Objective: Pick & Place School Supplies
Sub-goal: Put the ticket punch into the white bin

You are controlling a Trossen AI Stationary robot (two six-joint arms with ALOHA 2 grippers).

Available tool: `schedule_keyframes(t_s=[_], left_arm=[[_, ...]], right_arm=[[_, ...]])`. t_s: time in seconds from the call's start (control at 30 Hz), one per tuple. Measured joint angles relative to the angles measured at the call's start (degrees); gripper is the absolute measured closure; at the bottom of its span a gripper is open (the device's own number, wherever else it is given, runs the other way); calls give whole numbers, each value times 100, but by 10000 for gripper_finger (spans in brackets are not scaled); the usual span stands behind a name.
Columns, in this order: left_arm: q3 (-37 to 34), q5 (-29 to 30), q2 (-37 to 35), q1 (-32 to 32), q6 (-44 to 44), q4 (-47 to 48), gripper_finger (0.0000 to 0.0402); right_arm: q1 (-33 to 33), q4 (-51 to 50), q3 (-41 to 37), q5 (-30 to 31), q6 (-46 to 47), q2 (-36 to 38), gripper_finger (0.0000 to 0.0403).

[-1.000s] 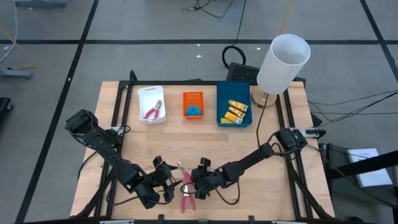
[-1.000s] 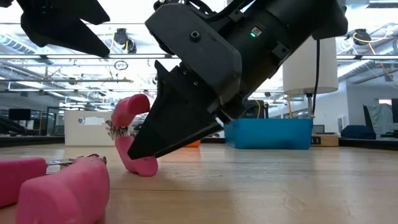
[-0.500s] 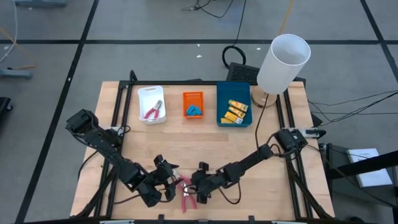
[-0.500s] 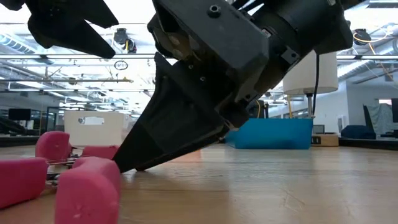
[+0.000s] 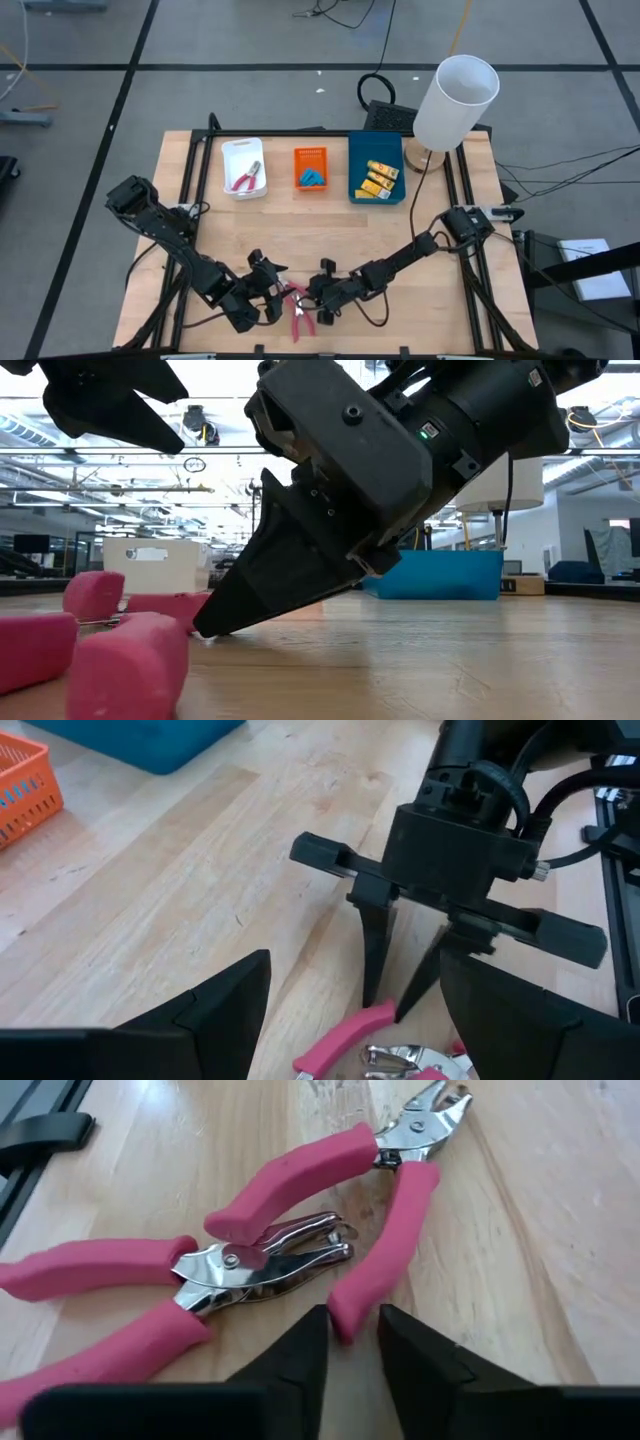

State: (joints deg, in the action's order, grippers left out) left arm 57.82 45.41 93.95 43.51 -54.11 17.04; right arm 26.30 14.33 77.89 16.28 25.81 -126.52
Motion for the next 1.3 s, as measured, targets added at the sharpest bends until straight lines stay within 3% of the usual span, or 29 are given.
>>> schedule_keyframes(t_s=[0.23, 0.43, 0.7, 0.87, 1.3], left_arm=[[0, -13, 0, 0, 7, -22, 105], [0, -13, 0, 0, 11, -21, 105], [0, -11, 0, 0, 42, -20, 105], [0, -12, 0, 0, 65, -42, 105], [0, -38, 0, -154, 186, -460, 105]], right_arm=[[-15, 14, 0, 16, -534, 0, 392], [-52, -177, 0, 48, -662, 44, 396], [-44, -964, -4, 660, -957, 575, 400], [-23, -1067, -2, 693, -1212, 857, 401], [22, -2490, 7, 2323, -1388, 1509, 402]])
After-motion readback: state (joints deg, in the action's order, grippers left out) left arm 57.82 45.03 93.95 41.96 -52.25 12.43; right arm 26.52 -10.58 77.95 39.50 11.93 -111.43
